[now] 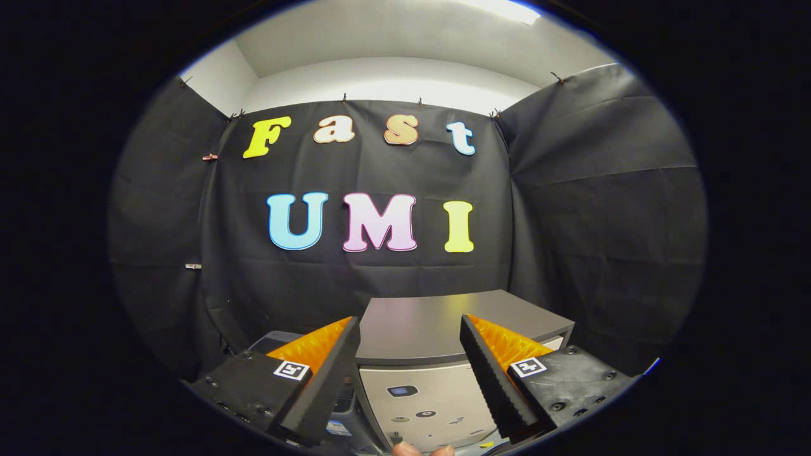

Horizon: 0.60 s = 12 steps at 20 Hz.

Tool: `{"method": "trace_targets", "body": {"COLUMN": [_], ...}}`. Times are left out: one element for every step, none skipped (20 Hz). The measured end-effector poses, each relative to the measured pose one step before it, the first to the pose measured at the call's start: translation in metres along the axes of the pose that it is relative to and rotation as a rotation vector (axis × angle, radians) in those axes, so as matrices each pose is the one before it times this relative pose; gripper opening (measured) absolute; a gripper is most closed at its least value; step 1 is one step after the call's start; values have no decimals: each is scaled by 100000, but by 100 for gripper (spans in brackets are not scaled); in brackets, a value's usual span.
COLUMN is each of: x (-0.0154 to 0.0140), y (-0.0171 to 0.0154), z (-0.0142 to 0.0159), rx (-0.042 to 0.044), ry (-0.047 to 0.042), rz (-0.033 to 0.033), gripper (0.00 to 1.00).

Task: Put the clothes into the washing machine and then close the washing machine lid.

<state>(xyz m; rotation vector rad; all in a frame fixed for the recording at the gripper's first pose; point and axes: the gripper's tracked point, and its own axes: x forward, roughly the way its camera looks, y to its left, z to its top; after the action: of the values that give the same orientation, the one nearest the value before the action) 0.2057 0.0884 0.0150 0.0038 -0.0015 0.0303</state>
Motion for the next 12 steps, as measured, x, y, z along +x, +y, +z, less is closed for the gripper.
{"method": "trace_targets", "body": {"x": [-55, -259, -94, -20, -54, -32, -75, -131, 31, -81, 3, -138], "y": [81, 38, 38, -51, -13, 76, 11, 93, 100, -26, -57, -10], "z": [57, -6, 89, 39, 127, 82, 111, 92, 80, 15, -27, 143], "rx": [-168, -357, -419, -356, -332, -114, -8, 31, -258, -333, -205, -36], "ry": [21, 134, -46, -151, -261, -156, -50, -116, -243, -100, -17, -125], "rz": [39, 153, -34, -196, -97, -87, 211, 123, -11, 40, -131, -83], "gripper": [99, 99, 99, 99, 99, 99, 99, 99, 99, 99, 99, 99]}}
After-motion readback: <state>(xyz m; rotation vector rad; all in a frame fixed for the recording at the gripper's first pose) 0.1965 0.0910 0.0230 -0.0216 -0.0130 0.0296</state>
